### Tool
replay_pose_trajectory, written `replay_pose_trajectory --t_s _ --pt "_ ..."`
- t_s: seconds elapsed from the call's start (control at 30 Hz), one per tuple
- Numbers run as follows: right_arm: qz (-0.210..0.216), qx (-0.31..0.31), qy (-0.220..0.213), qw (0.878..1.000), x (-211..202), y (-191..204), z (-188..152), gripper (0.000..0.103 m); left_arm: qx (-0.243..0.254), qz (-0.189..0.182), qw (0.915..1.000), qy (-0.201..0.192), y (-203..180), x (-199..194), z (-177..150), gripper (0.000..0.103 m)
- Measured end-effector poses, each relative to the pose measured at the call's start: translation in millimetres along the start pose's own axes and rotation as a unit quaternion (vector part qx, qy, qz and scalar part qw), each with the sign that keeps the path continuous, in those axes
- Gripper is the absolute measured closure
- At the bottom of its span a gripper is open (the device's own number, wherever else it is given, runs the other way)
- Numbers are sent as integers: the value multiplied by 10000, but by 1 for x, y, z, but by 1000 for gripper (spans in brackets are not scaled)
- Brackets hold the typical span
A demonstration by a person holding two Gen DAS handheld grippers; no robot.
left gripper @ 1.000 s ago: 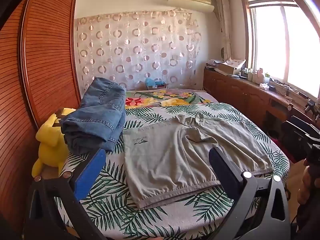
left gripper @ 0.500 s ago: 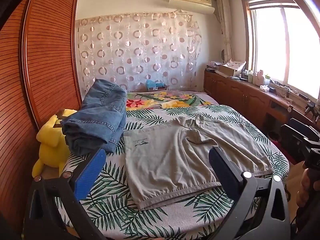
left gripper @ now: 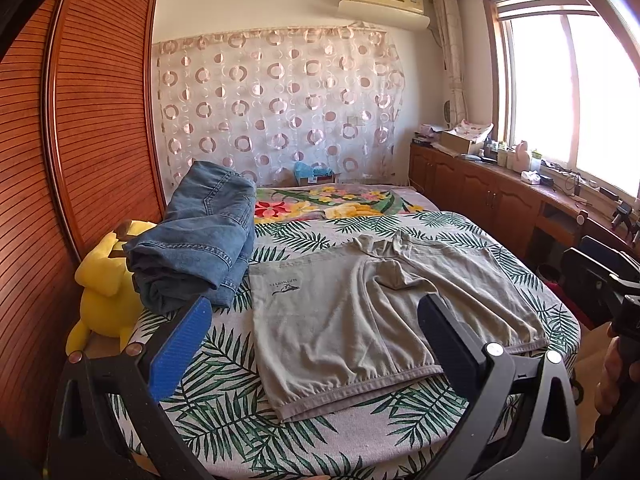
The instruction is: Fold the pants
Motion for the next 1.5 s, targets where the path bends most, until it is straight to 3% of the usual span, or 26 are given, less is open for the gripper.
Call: replay_pose_trajectory --t_s 1.5 --pt "14 45 6 10000 1 2 -1 0 16 10 10000 -4 -1 -1 0 0"
Point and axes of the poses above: each gripper's, at about its wrist camera, not at the fingertips, and x roughly the way its jaws point, y to its left, z to its top, the point moved 5 cm from there along x, roughly the way its jaws point, and after that the axes turned 14 degrees about -y, right-handed, at the moved point
